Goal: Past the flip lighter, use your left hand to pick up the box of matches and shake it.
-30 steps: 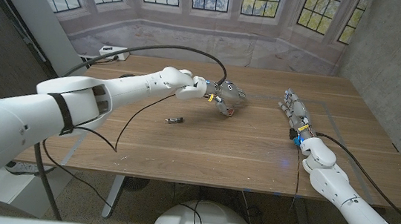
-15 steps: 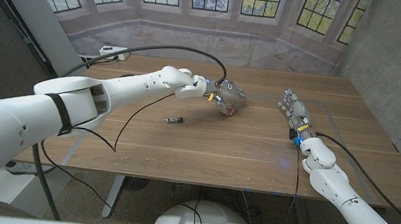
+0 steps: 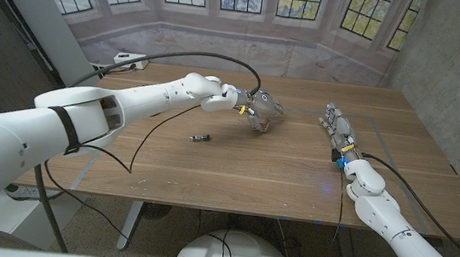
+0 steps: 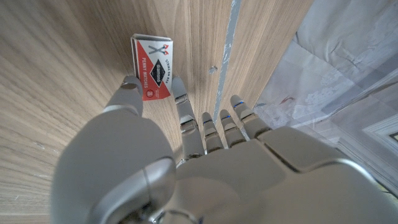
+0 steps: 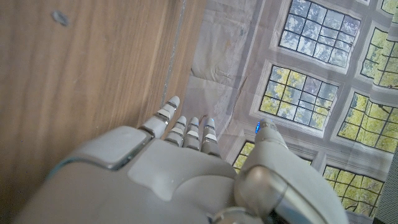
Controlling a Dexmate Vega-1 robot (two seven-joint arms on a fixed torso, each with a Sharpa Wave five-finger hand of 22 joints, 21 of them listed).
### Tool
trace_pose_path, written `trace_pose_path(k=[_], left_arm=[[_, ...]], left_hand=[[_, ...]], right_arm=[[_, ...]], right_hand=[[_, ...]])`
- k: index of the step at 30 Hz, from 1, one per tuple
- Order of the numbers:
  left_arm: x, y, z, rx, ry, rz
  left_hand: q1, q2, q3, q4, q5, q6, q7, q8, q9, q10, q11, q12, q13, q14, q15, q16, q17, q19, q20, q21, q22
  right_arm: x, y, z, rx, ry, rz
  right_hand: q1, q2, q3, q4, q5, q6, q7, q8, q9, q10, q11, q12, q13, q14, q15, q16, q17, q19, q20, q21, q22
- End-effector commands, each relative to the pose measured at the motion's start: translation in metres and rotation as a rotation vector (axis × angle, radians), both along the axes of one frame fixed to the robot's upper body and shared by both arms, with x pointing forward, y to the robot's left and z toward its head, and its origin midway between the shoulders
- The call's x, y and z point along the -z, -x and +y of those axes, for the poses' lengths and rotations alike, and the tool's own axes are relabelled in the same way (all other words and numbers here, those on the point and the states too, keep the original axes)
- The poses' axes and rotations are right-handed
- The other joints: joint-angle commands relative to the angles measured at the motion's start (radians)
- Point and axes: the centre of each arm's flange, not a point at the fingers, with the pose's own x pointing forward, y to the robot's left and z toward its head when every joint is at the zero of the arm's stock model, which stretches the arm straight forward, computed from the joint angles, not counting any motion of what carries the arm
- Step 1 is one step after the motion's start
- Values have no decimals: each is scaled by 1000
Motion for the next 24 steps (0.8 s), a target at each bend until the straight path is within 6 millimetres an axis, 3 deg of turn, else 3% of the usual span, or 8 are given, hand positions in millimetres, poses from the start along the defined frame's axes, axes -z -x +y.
trace_pose_path(k=[1,24], left_arm=[[-7,9,2,-13,-26,-12],[-20,25,21,-13,24,-37]], left_hand=[[6,-2,-3,-2,0,11,1,5,1,9,-3,6,1,8,-6,6,4,7,0,4,4],[6,-1,-4,-3,1,12,-1,5,1,14,-7,4,1,10,-7,5,4,7,-1,3,4]], right_arm=[[4,6,0,-1,-5,-9],[-3,3,10,-15,14,-17]], right_hand=[[-3,2,3,-2,-1,2,-1,1,4,4,-3,2,3,3,-4,6,4,6,-21,0,5],[-3,2,4,-3,-1,2,-1,1,4,3,-1,2,3,3,-4,6,4,7,-20,-1,5]])
